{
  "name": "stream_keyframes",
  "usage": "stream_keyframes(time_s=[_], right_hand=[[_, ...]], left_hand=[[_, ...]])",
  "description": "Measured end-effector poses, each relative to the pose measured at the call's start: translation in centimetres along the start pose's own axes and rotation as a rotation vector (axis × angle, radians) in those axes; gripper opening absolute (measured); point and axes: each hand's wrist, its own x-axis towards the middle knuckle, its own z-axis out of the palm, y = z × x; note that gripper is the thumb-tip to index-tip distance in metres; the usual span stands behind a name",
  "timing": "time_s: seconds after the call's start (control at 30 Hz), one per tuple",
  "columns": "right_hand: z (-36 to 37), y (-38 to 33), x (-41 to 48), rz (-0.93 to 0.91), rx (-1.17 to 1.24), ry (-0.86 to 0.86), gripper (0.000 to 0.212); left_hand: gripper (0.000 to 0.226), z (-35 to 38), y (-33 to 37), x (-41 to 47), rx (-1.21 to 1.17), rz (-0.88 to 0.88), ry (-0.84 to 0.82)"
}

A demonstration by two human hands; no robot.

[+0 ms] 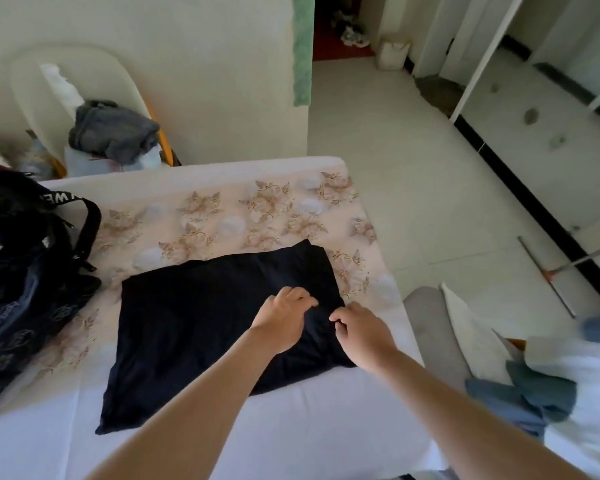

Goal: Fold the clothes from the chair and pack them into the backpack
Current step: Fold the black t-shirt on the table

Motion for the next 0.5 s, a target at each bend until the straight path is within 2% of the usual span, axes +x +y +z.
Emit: stream_keyframes(time_s=[0.1,0.13,0.2,0.27,0.33,0.5], right_hand=[[0.4,0.9,0.3,0.094,-0.019,-0.012,0.024],[0.6,1.2,0.3,0.102,0.001,0.004,0.023],[0.9,1.8,0.3,0.108,0.048,0.042,0.020],[1.4,2.2,0.4,0.120,0.075,0.067,0.020],[1.6,2.4,0.5,0.132,0.093,0.082,0.024],[1.5,2.3,0.7,0.179,0.115,0.066,0.045]], left_hand=[[0.055,-0.2,0.9,3.7,0.145,-0.043,-0.208],[0.056,-0.5,1.1,4.7,0.212,-0.039,-0.233],[0.064,-1.1,1.5,6.3,0.349,0.010,-0.179],[0.083,-1.5,1.8,7.8,0.451,0.127,-0.127],[0.093,-1.6,1.9,9.0,0.541,0.256,-0.180],[0.082,-2.2,2.2,9.9,0.627,0.303,-0.161]])
